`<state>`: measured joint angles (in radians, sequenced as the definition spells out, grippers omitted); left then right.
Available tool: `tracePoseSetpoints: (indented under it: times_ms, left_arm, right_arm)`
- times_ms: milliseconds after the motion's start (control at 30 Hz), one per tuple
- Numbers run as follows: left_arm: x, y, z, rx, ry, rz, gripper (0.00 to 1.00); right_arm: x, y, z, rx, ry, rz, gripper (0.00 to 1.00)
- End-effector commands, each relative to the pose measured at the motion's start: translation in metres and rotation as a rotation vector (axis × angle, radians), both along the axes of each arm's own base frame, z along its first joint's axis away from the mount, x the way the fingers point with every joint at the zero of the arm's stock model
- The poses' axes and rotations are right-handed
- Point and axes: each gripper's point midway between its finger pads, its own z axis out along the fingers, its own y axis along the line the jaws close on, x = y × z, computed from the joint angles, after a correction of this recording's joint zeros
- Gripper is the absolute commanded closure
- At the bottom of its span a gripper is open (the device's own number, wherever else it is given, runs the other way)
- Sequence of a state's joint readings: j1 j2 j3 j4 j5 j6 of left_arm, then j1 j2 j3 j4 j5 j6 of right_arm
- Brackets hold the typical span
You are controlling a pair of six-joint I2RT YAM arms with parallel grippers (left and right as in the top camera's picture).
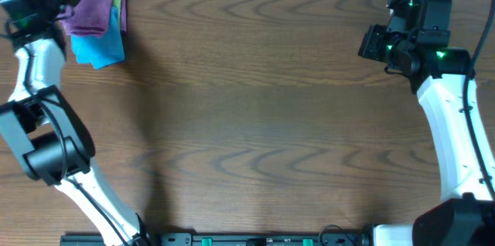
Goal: Fold the cloth
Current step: 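Carry the folded cloth with the left gripper onto the cloth stack at back left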
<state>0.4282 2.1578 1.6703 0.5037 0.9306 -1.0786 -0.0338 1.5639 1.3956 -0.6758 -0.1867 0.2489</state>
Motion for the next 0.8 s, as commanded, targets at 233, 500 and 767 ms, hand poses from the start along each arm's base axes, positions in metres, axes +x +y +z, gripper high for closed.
tracePoseSetpoints:
  times_ms: [233,500,767]
  left_arm:
    - [-0.020,0.021,-0.035,0.070,0.152,0.010,0.94]
    - [-0.036,0.060,-0.045,0.116,0.168,0.060,0.94]
    - [-0.038,0.065,-0.062,0.212,0.202,0.086,0.94]
  right_arm:
    - [-0.006,0.000,0.005,-0.014,0.003,0.013,0.98]
    - [-0.010,0.001,0.001,-0.012,0.025,0.013,0.98]
    - [-0.009,0.002,0.003,0.018,0.025,-0.009,0.99]
